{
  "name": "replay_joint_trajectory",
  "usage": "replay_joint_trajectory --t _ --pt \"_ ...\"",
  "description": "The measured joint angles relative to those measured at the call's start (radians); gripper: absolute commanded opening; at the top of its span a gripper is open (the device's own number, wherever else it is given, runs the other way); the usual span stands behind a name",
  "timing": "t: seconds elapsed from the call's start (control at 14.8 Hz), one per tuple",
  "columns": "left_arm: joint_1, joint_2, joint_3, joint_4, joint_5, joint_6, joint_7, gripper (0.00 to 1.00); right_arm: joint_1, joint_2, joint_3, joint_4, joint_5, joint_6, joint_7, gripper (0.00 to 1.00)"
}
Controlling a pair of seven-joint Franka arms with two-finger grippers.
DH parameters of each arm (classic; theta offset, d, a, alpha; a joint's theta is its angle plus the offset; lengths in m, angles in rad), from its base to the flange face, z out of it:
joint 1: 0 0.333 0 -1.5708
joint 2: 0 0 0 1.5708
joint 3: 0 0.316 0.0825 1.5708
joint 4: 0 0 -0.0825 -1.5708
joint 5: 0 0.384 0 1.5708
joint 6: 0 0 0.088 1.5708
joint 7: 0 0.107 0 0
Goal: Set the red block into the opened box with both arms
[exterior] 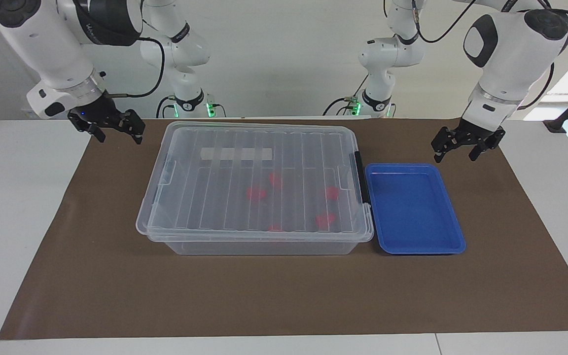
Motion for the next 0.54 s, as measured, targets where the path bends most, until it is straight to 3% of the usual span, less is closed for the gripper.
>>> replay_joint_trajectory --t 0.54 --pt "0.0 0.0 0.0 0.0 0.0 0.0 0.0 1.0 0.0 0.0 0.0 0.003 -0.001 0.015 -0.007 1.0"
